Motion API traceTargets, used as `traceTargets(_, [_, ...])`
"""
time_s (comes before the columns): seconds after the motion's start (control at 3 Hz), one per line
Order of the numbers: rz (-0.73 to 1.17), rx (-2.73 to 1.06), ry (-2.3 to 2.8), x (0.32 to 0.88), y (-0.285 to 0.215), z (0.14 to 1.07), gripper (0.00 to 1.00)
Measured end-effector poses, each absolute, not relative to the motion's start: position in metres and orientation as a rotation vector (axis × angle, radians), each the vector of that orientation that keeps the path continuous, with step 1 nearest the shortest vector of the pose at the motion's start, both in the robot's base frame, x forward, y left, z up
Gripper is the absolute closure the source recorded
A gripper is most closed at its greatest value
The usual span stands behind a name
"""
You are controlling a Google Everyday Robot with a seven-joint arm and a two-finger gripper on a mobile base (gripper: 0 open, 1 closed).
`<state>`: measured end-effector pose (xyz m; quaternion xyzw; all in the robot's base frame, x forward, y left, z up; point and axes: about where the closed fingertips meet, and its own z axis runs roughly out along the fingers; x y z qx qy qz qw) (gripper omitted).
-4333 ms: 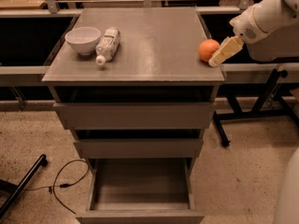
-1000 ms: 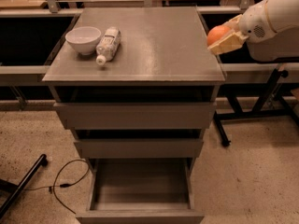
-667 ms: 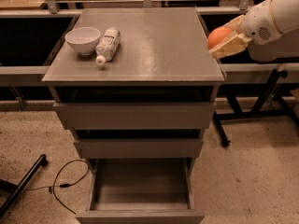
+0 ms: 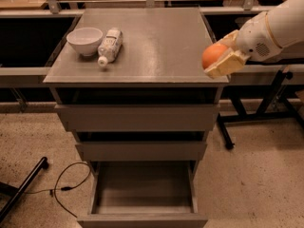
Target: Place orange into bottom drawer
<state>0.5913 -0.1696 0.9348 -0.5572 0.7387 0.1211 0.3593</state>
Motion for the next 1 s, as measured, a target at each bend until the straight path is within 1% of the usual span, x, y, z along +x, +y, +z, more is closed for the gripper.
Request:
traceTargets(0.33, [0.318, -1.472, 1.921, 0.557, -0.156, 0.912, 1.00])
traceTargets(1.0, [0.314, -1.517, 2.006, 0.498, -0.143, 0.836, 1.00])
